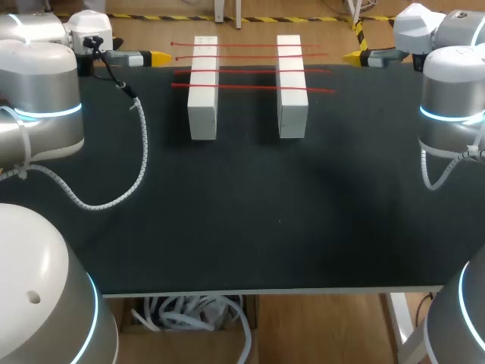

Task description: Grab the tape and strap the tape.

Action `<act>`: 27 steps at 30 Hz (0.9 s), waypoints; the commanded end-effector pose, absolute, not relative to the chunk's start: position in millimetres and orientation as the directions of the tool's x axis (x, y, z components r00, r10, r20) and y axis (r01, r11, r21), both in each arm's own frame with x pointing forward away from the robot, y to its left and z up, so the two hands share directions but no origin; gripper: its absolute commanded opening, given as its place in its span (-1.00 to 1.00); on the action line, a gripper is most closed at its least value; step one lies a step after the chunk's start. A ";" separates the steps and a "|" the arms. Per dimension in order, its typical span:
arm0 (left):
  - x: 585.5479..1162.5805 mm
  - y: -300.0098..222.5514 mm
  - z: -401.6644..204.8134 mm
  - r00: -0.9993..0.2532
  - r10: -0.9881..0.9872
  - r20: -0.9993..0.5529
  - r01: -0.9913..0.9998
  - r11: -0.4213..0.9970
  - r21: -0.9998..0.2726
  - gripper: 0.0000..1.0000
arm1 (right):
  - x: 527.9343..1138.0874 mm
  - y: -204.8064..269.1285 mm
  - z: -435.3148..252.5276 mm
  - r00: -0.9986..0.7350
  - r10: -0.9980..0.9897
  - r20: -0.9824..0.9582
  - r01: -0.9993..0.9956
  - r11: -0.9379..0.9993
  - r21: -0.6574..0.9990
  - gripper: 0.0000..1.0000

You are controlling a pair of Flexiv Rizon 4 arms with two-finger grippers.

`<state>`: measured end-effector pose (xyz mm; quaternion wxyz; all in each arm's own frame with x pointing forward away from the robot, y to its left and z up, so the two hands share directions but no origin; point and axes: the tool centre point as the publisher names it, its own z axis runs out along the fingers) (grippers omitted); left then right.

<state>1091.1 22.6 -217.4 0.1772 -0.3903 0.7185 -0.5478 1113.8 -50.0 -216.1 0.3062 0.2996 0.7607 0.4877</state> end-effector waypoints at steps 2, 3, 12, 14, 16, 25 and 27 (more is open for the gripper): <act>1091.1 22.1 -216.5 -0.650 -0.743 0.159 -0.353 0.110 -0.929 1.00 | 1113.8 -50.0 -216.1 -0.633 0.754 -0.174 0.157 0.345 0.925 1.00; 1091.3 21.4 -215.8 -0.680 -0.721 0.132 -0.325 0.135 -0.936 1.00 | 1113.8 -50.0 -216.1 -0.633 0.754 -0.174 0.157 0.345 0.925 1.00; 1082.8 19.5 -231.2 -0.860 -0.508 0.047 -0.207 0.264 -0.942 1.00 | 1113.8 -50.0 -216.1 -0.633 0.754 -0.174 0.157 0.345 0.925 1.00; 1081.9 18.6 -236.6 -0.865 -0.499 0.062 -0.220 0.263 -0.939 0.85 | 1113.8 -50.0 -216.1 -0.633 0.754 -0.174 0.157 0.345 0.925 1.00; 1081.4 17.9 -241.4 -0.873 -0.484 0.064 -0.217 0.266 -0.939 0.44 | 1113.8 -50.0 -216.1 -0.633 0.754 -0.174 0.157 0.345 0.925 1.00; 1085.3 10.6 -253.3 -0.907 -0.417 0.051 -0.182 0.279 -0.943 -0.31 | 1113.8 -50.0 -216.1 -0.633 0.754 -0.174 0.157 0.345 0.925 1.00; 1087.8 9.2 -254.7 -0.909 -0.413 0.050 -0.178 0.278 -0.944 -0.35 | 1113.8 -50.0 -216.1 -0.633 0.754 -0.174 0.157 0.345 0.925 1.00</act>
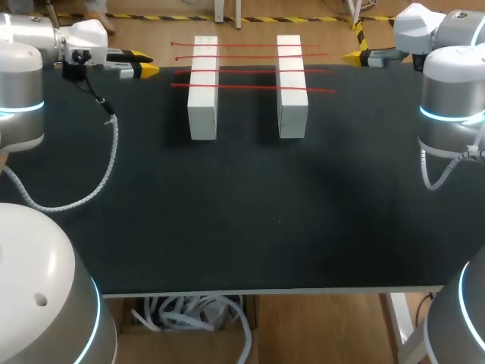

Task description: Grab the tape and strap the tape.

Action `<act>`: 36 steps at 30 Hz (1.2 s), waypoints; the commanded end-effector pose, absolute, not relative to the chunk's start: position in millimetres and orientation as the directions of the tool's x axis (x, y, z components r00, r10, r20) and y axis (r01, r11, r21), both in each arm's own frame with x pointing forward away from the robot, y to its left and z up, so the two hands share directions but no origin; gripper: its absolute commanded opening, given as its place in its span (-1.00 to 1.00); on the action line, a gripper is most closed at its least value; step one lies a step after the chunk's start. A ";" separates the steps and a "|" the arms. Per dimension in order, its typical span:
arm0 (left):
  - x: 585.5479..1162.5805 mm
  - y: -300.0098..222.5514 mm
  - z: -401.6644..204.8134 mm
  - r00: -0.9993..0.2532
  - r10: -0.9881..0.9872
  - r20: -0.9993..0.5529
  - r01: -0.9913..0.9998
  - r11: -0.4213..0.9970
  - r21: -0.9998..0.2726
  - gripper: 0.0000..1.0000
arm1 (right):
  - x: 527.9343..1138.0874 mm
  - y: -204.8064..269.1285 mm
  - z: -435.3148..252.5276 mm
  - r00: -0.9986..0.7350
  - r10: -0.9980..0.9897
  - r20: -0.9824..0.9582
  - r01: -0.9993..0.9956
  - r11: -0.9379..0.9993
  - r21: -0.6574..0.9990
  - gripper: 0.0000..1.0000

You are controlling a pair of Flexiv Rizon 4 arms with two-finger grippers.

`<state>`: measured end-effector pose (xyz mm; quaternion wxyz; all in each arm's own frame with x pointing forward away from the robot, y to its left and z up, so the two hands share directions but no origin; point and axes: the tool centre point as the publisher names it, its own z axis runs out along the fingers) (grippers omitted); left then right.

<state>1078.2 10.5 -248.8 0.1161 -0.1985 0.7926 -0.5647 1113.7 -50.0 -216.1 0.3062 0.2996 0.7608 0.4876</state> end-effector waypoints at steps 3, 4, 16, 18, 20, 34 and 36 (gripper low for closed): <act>1091.4 6.7 -256.8 -0.921 -0.388 0.044 -0.165 0.283 -0.945 -0.18 | 1113.8 -50.0 -216.1 -0.633 0.754 -0.174 0.157 0.345 0.925 1.00; 1092.4 5.6 -257.7 -0.923 -0.383 0.043 -0.163 0.285 -0.945 -0.09 | 1113.8 -50.0 -216.1 -0.633 0.754 -0.174 0.157 0.345 0.925 1.00; 1100.6 -4.0 -271.3 -0.955 -0.294 0.029 -0.117 0.287 -0.951 -0.12 | 1113.8 -50.0 -216.1 -0.633 0.754 -0.174 0.157 0.345 0.925 1.00; 1101.2 -5.6 -273.9 -0.959 -0.284 0.025 -0.111 0.292 -0.950 -0.10 | 1113.8 -50.0 -216.1 -0.633 0.754 -0.174 0.157 0.345 0.925 1.00; 1102.1 -7.0 -276.8 -0.961 -0.277 0.024 -0.108 0.293 -0.950 -0.04 | 1113.8 -50.0 -216.1 -0.633 0.754 -0.174 0.157 0.345 0.925 1.00; 1103.1 -19.4 -301.1 -0.971 -0.236 0.029 -0.097 0.284 -0.954 -0.03 | 1113.8 -50.0 -216.1 -0.633 0.754 -0.174 0.157 0.345 0.925 1.00; 1104.1 -22.0 -304.7 -0.972 -0.235 0.029 -0.096 0.281 -0.955 0.00 | 1113.8 -50.0 -216.1 -0.633 0.754 -0.174 0.157 0.345 0.925 1.00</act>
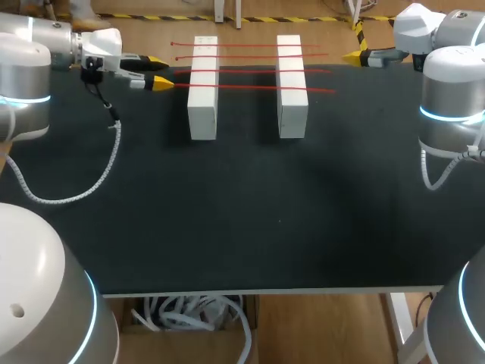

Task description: Grab the tape and strap the tape.

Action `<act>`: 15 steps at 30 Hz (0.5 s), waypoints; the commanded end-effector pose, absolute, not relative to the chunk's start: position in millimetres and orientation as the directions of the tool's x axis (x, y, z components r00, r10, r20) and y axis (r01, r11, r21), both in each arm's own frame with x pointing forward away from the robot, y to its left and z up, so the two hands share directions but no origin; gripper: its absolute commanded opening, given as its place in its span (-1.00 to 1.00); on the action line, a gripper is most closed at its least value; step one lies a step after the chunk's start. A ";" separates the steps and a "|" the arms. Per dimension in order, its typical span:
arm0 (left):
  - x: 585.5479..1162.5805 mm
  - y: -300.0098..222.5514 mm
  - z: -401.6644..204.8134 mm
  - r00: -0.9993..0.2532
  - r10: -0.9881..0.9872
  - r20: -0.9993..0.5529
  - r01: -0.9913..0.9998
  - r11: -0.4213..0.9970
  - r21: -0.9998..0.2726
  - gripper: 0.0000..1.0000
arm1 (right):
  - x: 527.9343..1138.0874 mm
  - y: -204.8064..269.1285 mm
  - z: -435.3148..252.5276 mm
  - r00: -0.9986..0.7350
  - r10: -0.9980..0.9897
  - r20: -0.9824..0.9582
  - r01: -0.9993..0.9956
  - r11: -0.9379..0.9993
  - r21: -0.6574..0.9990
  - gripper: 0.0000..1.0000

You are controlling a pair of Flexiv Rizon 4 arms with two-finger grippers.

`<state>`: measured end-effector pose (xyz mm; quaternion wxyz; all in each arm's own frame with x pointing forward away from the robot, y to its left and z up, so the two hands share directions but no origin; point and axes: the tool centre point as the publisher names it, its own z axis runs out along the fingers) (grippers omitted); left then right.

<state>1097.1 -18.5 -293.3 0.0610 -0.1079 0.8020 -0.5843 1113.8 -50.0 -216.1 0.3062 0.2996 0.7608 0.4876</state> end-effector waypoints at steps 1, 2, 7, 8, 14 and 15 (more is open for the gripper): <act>1104.8 -23.4 -306.2 -0.972 -0.234 0.030 -0.096 0.275 -0.957 0.00 | 1113.8 -50.0 -216.1 -0.633 0.754 -0.174 0.157 0.345 0.925 1.00; 1105.8 -25.1 -308.1 -0.972 -0.233 0.031 -0.095 0.272 -0.958 0.01 | 1113.8 -50.0 -216.1 -0.633 0.754 -0.174 0.157 0.345 0.925 1.00; 1110.6 -32.1 -316.1 -0.976 -0.217 0.026 -0.086 0.271 -0.959 -0.01 | 1113.8 -50.0 -216.1 -0.633 0.754 -0.174 0.157 0.345 0.925 1.00; 1111.6 -33.2 -317.7 -0.977 -0.212 0.026 -0.084 0.268 -0.960 0.00 | 1113.8 -50.0 -216.1 -0.633 0.754 -0.174 0.157 0.345 0.925 1.00; 1113.2 -35.7 -325.9 -0.982 -0.189 0.032 -0.080 0.257 -0.963 0.06 | 1113.8 -50.0 -216.1 -0.633 0.754 -0.174 0.157 0.345 0.925 1.00; 1112.9 -35.8 -326.6 -0.983 -0.181 0.030 -0.077 0.258 -0.963 0.04 | 1113.8 -50.0 -216.1 -0.633 0.754 -0.174 0.157 0.345 0.925 1.00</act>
